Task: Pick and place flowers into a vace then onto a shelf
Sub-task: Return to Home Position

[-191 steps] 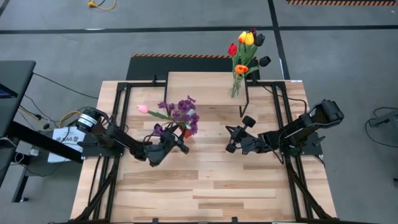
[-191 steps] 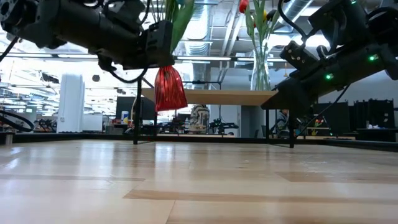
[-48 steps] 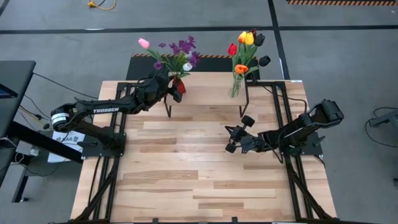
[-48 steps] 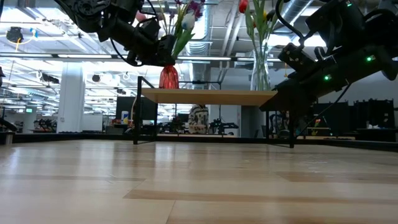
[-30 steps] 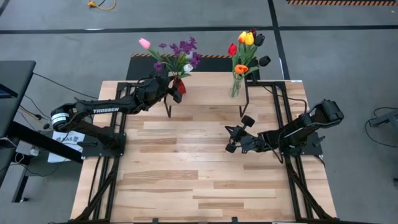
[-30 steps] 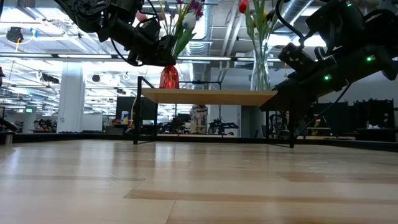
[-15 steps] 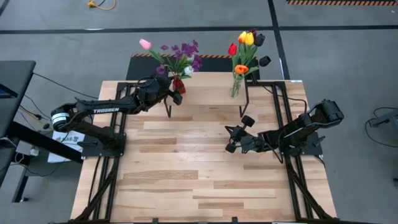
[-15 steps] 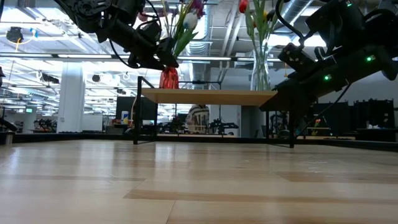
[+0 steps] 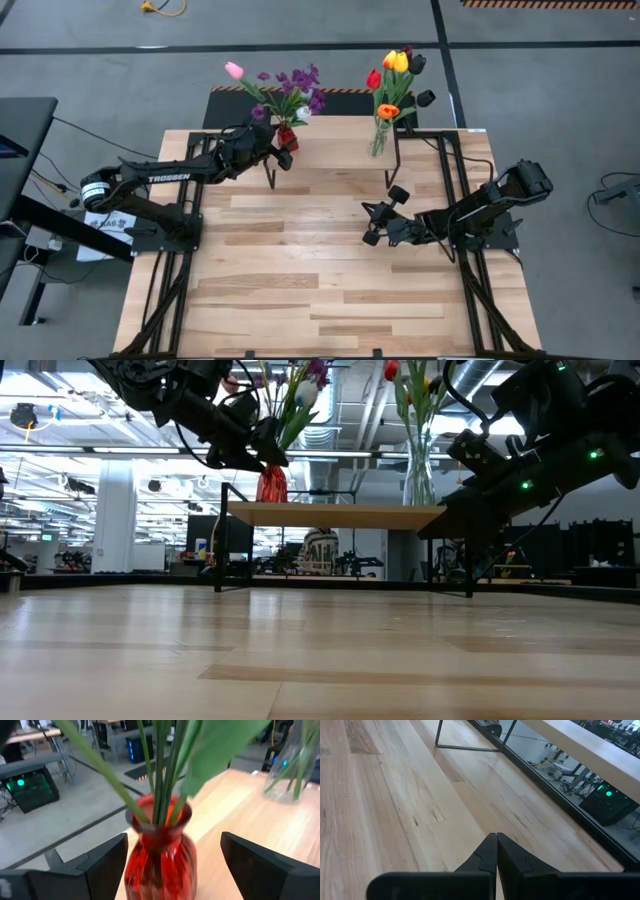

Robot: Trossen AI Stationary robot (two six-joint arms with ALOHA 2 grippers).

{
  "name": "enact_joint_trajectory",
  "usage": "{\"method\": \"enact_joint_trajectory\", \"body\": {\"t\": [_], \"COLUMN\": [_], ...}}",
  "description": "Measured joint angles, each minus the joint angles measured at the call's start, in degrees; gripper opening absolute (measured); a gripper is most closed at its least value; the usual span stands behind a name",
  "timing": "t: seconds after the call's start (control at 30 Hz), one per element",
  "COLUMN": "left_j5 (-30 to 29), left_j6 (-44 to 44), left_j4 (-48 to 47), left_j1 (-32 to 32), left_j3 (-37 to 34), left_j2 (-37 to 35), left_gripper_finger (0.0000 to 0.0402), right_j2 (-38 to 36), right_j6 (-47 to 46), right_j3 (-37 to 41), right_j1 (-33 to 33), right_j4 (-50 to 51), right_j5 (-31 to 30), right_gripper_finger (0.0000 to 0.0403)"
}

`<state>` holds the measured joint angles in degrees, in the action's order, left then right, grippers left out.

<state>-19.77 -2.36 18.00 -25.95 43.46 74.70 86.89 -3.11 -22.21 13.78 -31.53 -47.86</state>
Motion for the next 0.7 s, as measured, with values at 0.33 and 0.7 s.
{"method": "enact_joint_trajectory", "body": {"t": [0.33,0.7], "left_j5": [-0.47,4.8], "left_j6": [-0.44,-5.3], "left_j4": [-6.64,-16.74], "left_j1": [1.75,6.91], "left_j3": [0.02,0.02], "left_j2": [-5.59,-13.9], "left_gripper_finger": [0.0309,0.0309], "right_j2": [0.0,0.0], "right_j6": [-0.53,-0.05], "right_j3": [0.01,0.01], "right_j1": [0.08,1.25], "right_j4": [0.25,-0.32], "right_j5": [0.02,-0.07], "right_gripper_finger": [0.0,0.0]}}
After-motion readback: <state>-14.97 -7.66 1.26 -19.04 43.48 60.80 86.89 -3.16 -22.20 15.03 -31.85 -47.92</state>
